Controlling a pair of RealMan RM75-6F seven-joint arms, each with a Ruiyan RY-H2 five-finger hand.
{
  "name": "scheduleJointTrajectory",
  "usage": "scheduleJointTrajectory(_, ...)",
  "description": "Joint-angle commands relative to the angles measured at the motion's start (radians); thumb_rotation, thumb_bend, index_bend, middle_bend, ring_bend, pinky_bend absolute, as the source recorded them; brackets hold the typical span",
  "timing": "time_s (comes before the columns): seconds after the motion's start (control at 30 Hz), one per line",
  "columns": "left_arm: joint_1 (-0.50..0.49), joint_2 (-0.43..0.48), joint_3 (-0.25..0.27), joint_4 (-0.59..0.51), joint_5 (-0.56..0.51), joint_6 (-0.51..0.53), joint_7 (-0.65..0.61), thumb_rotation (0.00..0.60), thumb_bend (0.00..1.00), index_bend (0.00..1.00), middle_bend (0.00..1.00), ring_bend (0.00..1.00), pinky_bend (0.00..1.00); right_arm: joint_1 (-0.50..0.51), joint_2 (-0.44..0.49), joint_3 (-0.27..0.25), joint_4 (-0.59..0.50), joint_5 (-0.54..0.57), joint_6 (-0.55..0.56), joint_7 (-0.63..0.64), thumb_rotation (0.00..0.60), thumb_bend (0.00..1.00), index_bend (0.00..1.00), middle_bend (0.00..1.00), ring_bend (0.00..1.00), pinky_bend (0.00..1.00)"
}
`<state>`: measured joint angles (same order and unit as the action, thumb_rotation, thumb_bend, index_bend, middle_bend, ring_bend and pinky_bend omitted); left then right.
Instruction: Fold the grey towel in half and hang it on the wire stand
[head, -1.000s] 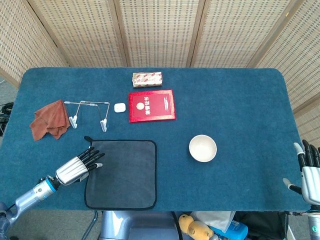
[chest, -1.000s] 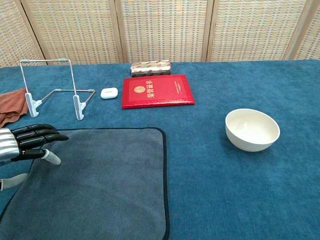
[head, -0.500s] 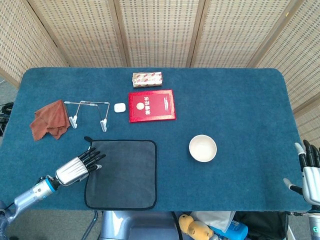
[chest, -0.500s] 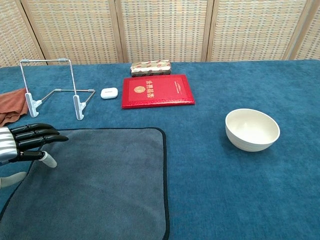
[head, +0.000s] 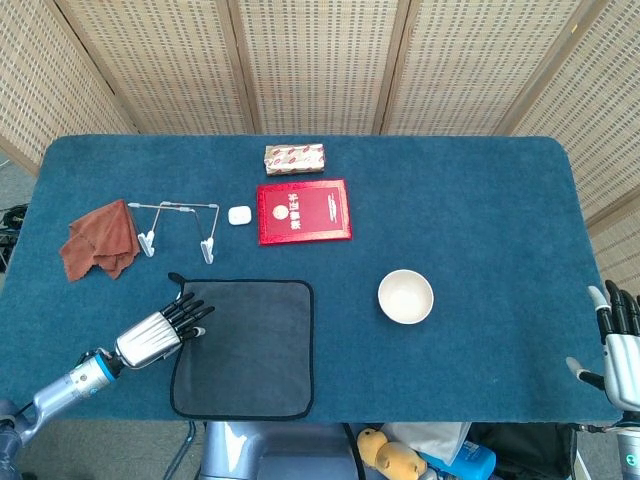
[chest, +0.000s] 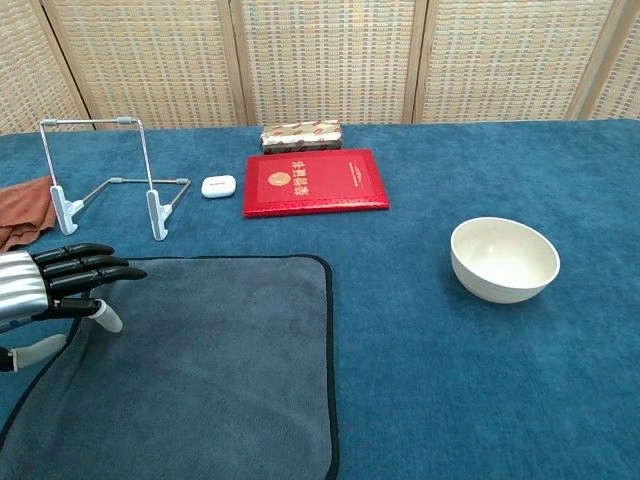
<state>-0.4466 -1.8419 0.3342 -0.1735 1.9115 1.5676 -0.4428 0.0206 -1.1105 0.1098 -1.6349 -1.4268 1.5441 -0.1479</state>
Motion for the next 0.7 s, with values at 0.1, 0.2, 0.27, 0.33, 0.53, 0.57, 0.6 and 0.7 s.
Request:
scheduleJointTrajectory(0.1, -0.001, -0.004, -0.001, -0.001, -0.003, 0.005, 0.0, 0.6, 0.57, 0.4, 0.0, 0.0, 0.0, 0.001, 0.0, 0.0, 0.0, 0.001, -0.002, 0.002, 0.6, 0.0, 0.0, 0.0, 0.0, 0.0)
scheduleJointTrajectory(0.2, 0.0, -0.006, -0.002, 0.001, -0.005, 0.009, 0.003, 0.6, 0.57, 0.47, 0.0, 0.0, 0.0, 0.001, 0.001, 0.0, 0.0, 0.001, -0.002, 0.002, 0.6, 0.0, 0.0, 0.0, 0.0, 0.0)
scheduleJointTrajectory(0.27, 0.0, -0.007, -0.004, 0.001, -0.008, 0.01, 0.002, 0.6, 0.57, 0.51, 0.0, 0.0, 0.0, 0.001, 0.0, -0.001, 0.0, 0.0, -0.002, 0.002, 0.6, 0.0, 0.0, 0.0, 0.0, 0.0)
scheduleJointTrajectory(0.33, 0.001, -0.008, -0.007, 0.002, -0.011, 0.013, 0.002, 0.6, 0.57, 0.53, 0.0, 0.0, 0.0, 0.001, 0.001, -0.001, 0.0, -0.001, -0.002, 0.002, 0.6, 0.0, 0.0, 0.0, 0.0, 0.0)
scheduleJointTrajectory(0.53, -0.001, -0.011, -0.007, 0.004, -0.013, 0.018, 0.005, 0.6, 0.57, 0.6, 0.0, 0.0, 0.0, 0.002, 0.002, -0.003, -0.002, -0.003, -0.004, 0.004, 0.6, 0.0, 0.0, 0.0, 0.0, 0.0)
scheduleJointTrajectory(0.57, -0.001, -0.012, -0.007, 0.004, -0.013, 0.019, 0.005, 0.6, 0.57, 0.61, 0.0, 0.0, 0.0, 0.001, 0.002, -0.003, -0.003, -0.003, -0.004, 0.005, 0.6, 0.0, 0.0, 0.0, 0.0, 0.0)
scheduleJointTrajectory(0.6, -0.001, -0.012, -0.007, 0.004, -0.013, 0.02, 0.006, 0.6, 0.57, 0.62, 0.0, 0.0, 0.0, 0.001, 0.002, -0.003, -0.003, -0.003, -0.004, 0.005, 0.6, 0.0, 0.0, 0.0, 0.0, 0.0)
scheduleJointTrajectory(0.7, -0.003, -0.014, -0.007, 0.003, -0.013, 0.025, 0.007, 0.6, 0.57, 0.64, 0.0, 0.0, 0.0, 0.002, 0.003, -0.003, -0.003, -0.002, -0.006, 0.007, 0.6, 0.0, 0.0, 0.0, 0.0, 0.0)
